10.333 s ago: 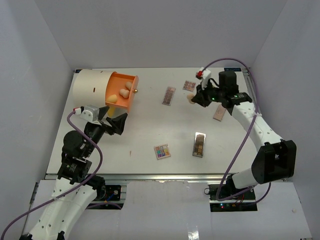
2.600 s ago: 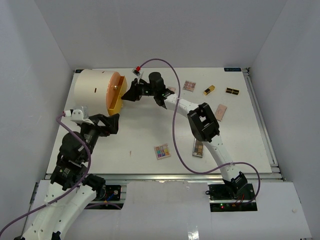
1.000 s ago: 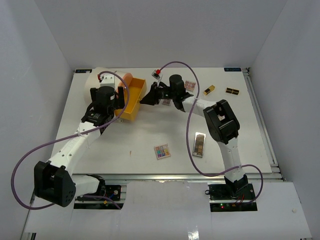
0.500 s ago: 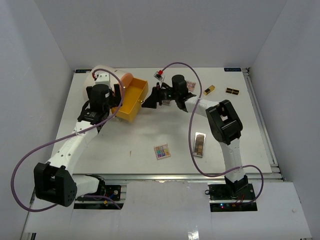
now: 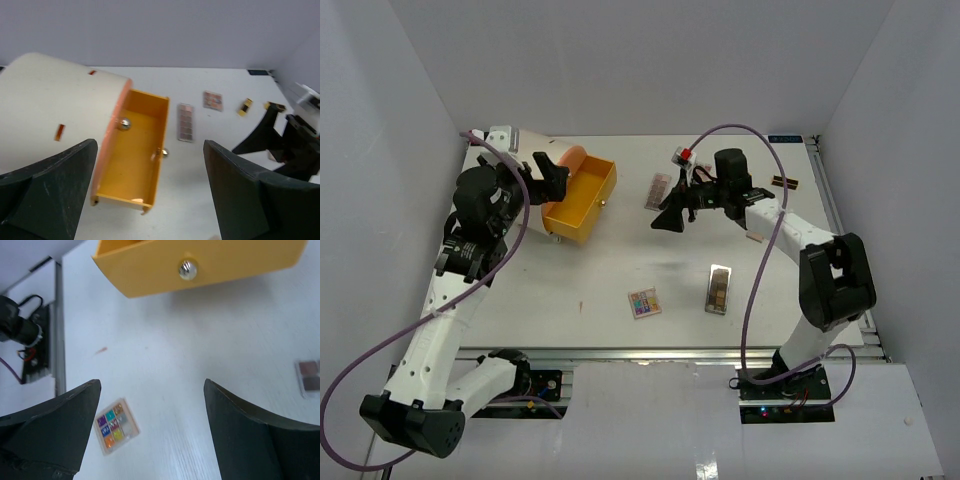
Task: Organize the makeup
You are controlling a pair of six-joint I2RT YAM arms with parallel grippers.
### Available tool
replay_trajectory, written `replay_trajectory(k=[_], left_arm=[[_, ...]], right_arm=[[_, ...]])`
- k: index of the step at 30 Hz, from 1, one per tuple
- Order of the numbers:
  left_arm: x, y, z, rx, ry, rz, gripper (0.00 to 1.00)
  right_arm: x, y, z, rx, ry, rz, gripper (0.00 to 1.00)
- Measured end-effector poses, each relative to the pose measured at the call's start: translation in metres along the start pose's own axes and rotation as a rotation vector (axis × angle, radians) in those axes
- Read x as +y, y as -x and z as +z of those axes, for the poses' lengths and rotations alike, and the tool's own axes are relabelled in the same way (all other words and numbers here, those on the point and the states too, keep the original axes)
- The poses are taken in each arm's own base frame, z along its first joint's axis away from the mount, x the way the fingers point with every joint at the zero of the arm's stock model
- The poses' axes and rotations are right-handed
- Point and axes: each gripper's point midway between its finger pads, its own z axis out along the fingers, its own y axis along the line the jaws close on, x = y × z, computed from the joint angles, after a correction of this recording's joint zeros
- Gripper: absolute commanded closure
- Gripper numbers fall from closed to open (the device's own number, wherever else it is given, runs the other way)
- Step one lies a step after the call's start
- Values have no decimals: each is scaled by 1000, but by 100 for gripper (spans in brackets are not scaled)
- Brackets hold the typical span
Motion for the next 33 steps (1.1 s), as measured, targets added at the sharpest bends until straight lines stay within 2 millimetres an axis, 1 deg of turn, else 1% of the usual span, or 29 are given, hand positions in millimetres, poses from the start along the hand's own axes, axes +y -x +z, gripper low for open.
replay_trajectory(k=[1,3,5,6,9,11,13,15,17,20,22,23,25,27,31,32,33], left_arm=[[-9,0,-3,4,-44,-20,2],[-29,-7,-6,35,-129,-66,2],[-52,-24,-10,91,-211,-106,2],[-65,-35,-13,125,-246,-121,2],[-109,-68,-28,238,-359,-152,2],[-134,-86,-39,300,-415,-164,2],[-154,-99,-47,346,-447,-170,2],[-167,-113,-51,383,-453,-170,2],[-178,-131,-52,426,-446,-161,2],[-192,-161,-48,494,-432,-127,2],[-196,-185,-44,542,-419,-95,2],[-197,-196,-44,566,-415,-78,2],[-196,-215,-44,604,-411,-49,2],[-193,-226,-45,623,-408,-33,2],[-188,-231,-49,614,-414,-31,2],[-187,-231,-51,609,-416,-32,2],[-185,-231,-53,603,-418,-33,2]], right_arm=[[3,-5,-8,16,-21,-14,8],[6,-16,-24,41,-74,-22,7],[8,-29,-44,58,-127,-15,6],[6,-34,-55,58,-157,0,6],[-15,-40,-103,21,-294,42,6],[-32,-42,-138,-16,-395,77,6],[-46,-44,-166,-47,-480,111,6],[-56,-47,-185,-62,-548,142,6],[-64,-51,-198,-66,-607,168,6],[-75,-57,-208,-53,-693,204,6],[-84,-62,-214,-30,-750,232,5],[-92,-62,-218,-9,-776,243,4],[-117,-57,-227,43,-828,239,2],[-147,-44,-238,113,-871,205,2],[-210,-1,-263,231,-943,72,2],[-222,6,-269,261,-956,42,3],[-230,5,-272,303,-960,34,3]])
